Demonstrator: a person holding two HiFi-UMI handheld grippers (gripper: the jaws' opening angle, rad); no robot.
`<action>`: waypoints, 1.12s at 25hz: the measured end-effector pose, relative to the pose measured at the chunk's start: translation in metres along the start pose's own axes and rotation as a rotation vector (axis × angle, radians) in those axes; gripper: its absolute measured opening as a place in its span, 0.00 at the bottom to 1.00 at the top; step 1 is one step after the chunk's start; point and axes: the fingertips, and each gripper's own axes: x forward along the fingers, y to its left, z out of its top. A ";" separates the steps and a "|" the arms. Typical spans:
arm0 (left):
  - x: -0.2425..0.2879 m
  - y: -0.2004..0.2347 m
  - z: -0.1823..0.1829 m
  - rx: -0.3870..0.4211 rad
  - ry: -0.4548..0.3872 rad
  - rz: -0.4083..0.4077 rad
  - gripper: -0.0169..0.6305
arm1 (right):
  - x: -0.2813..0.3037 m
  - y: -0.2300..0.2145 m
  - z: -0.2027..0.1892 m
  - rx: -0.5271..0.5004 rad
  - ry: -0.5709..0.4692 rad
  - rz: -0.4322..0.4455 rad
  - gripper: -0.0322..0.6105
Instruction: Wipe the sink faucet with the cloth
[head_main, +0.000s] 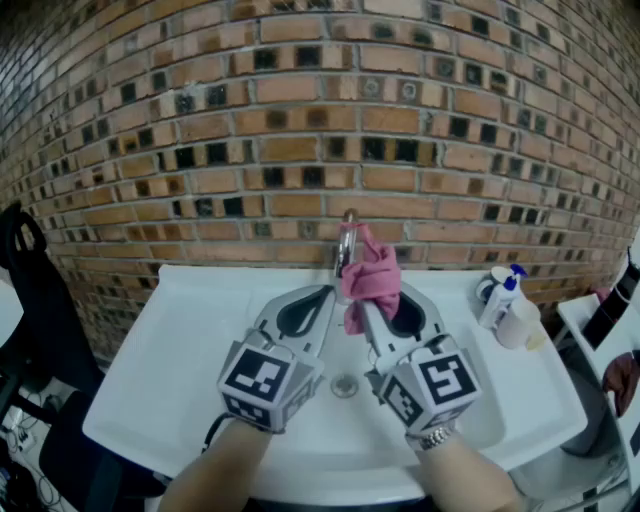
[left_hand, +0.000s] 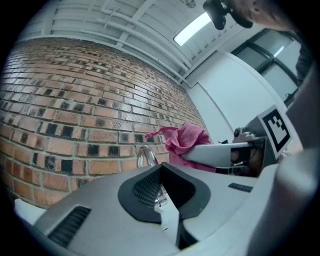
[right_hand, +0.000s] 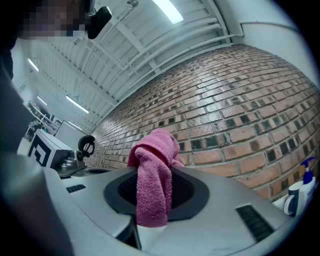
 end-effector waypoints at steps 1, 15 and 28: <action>-0.001 0.001 0.002 -0.002 0.003 0.005 0.03 | 0.001 -0.001 0.000 0.008 0.003 -0.001 0.22; -0.001 0.007 0.020 -0.020 0.042 0.004 0.03 | 0.024 -0.012 0.010 0.039 0.046 0.018 0.22; 0.004 0.016 0.022 -0.009 0.042 0.010 0.03 | 0.056 -0.018 0.004 0.050 0.084 0.058 0.22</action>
